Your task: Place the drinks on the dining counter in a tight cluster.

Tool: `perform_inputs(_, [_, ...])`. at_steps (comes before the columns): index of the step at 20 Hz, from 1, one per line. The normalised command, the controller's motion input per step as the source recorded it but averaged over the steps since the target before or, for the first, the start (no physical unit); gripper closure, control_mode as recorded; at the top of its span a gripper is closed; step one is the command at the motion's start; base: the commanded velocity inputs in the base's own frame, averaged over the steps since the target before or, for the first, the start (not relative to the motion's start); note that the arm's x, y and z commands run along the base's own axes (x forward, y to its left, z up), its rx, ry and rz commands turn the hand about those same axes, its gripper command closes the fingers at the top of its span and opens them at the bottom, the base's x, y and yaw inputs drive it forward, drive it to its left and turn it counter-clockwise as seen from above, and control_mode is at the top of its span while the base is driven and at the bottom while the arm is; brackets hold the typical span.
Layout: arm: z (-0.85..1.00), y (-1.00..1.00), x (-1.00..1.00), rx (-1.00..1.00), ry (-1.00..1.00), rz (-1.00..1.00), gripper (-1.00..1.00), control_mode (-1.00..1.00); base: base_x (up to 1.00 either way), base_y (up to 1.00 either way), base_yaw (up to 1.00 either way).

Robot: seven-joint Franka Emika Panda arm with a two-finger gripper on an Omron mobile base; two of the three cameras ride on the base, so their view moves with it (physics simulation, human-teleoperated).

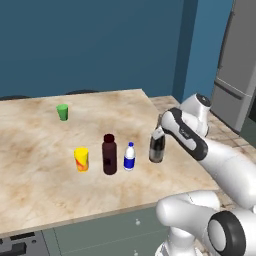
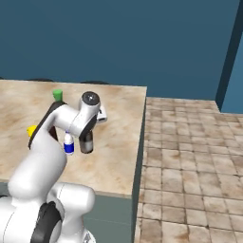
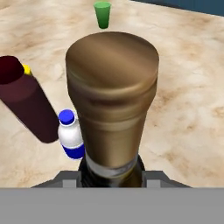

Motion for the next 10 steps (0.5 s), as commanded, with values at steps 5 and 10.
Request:
perform_inputs(5, [-0.08,0.06,0.16,0.00,0.00,0.07,1.00,-1.00,0.00,0.00,0.00])
perform_inputs(10, [-0.15,0.09,0.05,0.00,0.00,0.04,1.00,-1.00,0.00,0.00,0.00])
